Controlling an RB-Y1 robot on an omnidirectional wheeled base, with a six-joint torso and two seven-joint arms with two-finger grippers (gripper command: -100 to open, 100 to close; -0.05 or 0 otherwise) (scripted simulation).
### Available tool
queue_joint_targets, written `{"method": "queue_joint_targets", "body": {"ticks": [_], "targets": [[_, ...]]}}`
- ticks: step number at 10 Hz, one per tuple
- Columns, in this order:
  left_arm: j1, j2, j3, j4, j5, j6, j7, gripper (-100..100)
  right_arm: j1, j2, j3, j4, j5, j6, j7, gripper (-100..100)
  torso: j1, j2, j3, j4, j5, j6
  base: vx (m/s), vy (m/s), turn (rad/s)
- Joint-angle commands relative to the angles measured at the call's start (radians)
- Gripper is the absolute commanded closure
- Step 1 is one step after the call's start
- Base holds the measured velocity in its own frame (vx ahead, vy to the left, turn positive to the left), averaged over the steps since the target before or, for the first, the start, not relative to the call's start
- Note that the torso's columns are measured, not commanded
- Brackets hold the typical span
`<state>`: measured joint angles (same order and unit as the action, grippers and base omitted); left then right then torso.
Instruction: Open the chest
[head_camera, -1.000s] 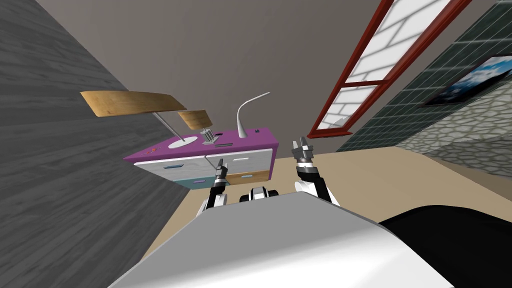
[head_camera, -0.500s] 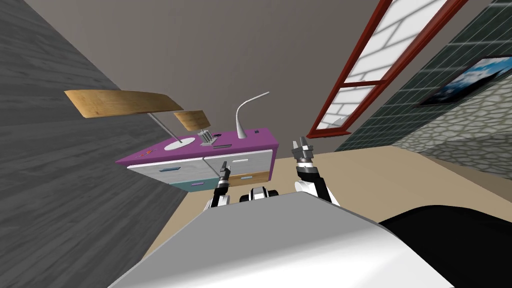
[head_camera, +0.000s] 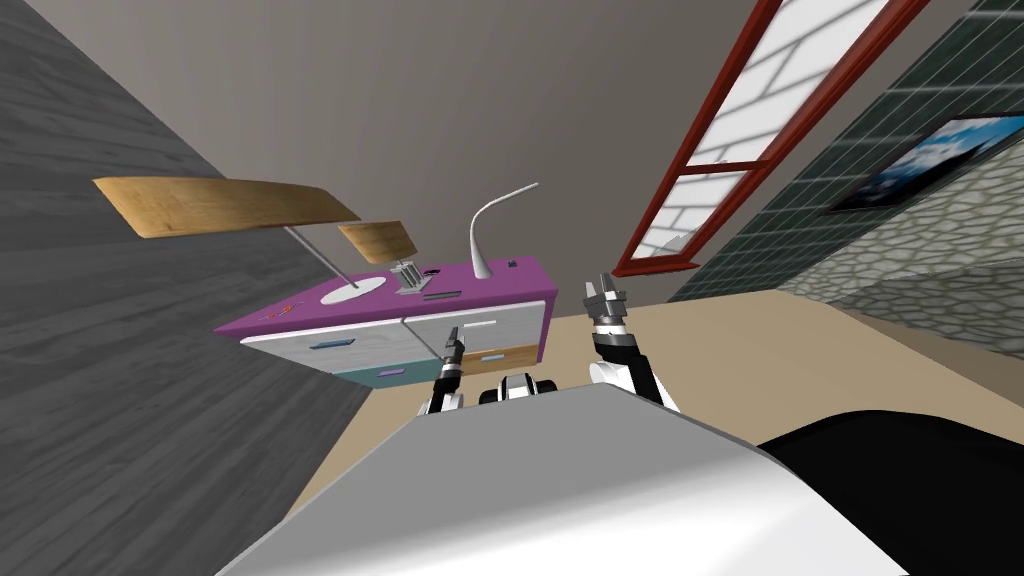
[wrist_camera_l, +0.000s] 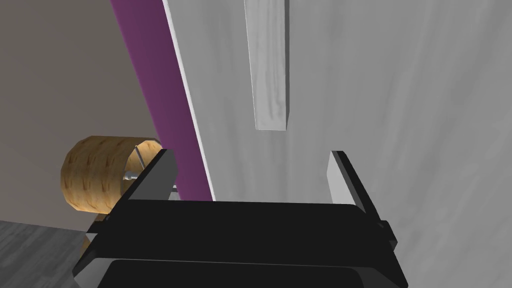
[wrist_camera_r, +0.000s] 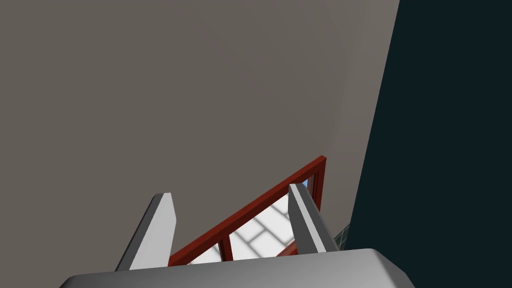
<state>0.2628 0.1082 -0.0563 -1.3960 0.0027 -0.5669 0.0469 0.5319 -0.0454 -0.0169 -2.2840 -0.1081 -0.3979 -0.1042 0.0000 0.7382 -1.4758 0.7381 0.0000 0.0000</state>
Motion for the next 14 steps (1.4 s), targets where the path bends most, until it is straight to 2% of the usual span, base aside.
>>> {"method": "queue_joint_targets", "body": {"ticks": [1, 3, 4, 5, 6, 7, 13, 14], "targets": [[-0.012, -0.024, -0.007, 0.052, -0.005, -0.009, -0.007, -100, 0.000, 0.000, 0.000, 0.000, 0.000, 0.000, 0.000, 0, 0.000, 0.000, 0.000, 0.000, 0.000, 0.000, 0.029, 0.004, -0.024], [-0.022, -0.064, -0.013, 0.099, -0.008, -0.018, -0.010, -100, 0.000, 0.000, 0.000, 0.000, 0.000, 0.000, 0.000, 0, 0.000, 0.000, 0.000, 0.000, 0.000, 0.000, 0.030, 0.009, -0.029], [-0.020, -0.053, -0.011, 0.082, -0.007, -0.011, -0.009, -100, 0.000, 0.000, 0.000, 0.000, 0.000, 0.000, 0.000, 0, 0.000, 0.000, 0.000, 0.000, 0.000, 0.000, 0.012, 0.003, -0.005], [-0.033, -0.053, -0.008, 0.065, -0.006, 0.020, -0.009, -100, 0.000, 0.000, 0.000, 0.000, 0.000, 0.000, 0.000, 0, 0.000, 0.001, 0.000, 0.000, 0.000, 0.000, 0.044, -0.007, -0.001], [-0.027, -0.055, -0.009, 0.074, -0.007, 0.003, -0.010, -100, 0.000, 0.000, 0.000, 0.000, 0.000, 0.000, 0.000, 0, -0.001, -0.001, -0.001, 0.000, 0.000, 0.000, 0.029, -0.005, 0.000], [-0.028, -0.055, -0.009, 0.072, -0.006, 0.007, -0.010, 100, 0.000, 0.000, 0.000, 0.000, 0.000, 0.000, 0.000, 0, 0.000, 0.000, 0.000, 0.000, 0.000, 0.000, 0.000, 0.000, 0.000], [-0.003, -0.048, -0.022, 0.030, -0.009, 0.021, -0.004, 100, 0.000, 0.000, 0.000, 0.000, 0.000, 0.000, 0.000, 0, -0.001, -0.001, -0.001, 0.000, 0.000, 0.000, -0.153, 0.000, 0.016], [-0.004, -0.015, -0.022, 0.025, -0.009, 0.024, -0.003, -100, 0.000, 0.000, 0.000, 0.000, 0.000, 0.000, 0.000, 0, 0.000, -0.006, -0.004, -0.002, 0.000, 0.000, -0.009, 0.000, -0.006]]}}
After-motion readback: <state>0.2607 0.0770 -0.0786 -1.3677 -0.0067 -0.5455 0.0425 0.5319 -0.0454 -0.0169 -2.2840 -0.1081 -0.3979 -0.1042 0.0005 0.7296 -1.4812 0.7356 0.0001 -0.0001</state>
